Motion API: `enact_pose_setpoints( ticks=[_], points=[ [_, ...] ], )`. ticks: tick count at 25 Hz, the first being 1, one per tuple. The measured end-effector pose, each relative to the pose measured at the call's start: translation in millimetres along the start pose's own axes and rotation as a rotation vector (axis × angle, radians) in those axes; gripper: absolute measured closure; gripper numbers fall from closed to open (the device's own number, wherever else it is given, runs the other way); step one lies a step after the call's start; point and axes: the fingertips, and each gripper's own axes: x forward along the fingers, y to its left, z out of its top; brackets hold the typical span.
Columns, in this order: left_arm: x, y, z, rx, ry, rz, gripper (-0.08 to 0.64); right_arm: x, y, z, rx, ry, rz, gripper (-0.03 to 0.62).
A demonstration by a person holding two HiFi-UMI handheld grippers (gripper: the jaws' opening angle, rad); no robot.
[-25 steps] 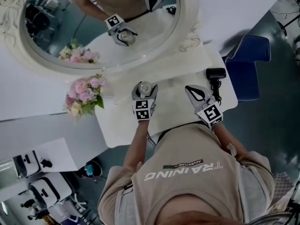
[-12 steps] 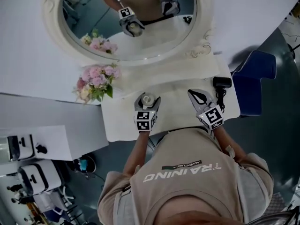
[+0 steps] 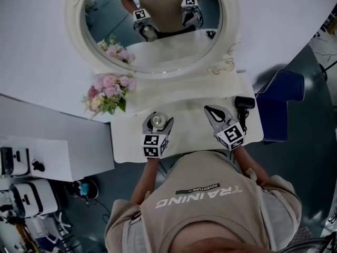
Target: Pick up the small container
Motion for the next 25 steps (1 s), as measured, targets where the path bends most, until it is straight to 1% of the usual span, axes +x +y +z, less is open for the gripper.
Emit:
enact_pose_setpoints(
  ticks=[4,10,15,17,20,25],
  points=[
    [-5,2,4,0.018,-0.009,0.010,0.209,4,2,9,-0.007,-0.017,0.009,0.589],
    [-7,8,12,-0.004,-0.028,0.022,0.209,7,2,24,-0.031,-0.031,0.011,0.590],
    [-6,13,20,-0.008,-0.045,0.026,0.209,8,3,25,-0.055,-0.020,0.012,0.591],
    [-7,12,24,-0.006,-0.042,0.021,0.209,7,6,27,-0.046,-0.019,0.019,0.590],
    [-5,11,30,0.001,-0.052,0.013,0.209,5,6,31,-0.007,-0.037,0.022,0.591],
    [-7,3,29,-0.014,-0.063,-0.001,0.209,-1,6,26,-0.008,-0.027,0.015,0.591]
  ],
)
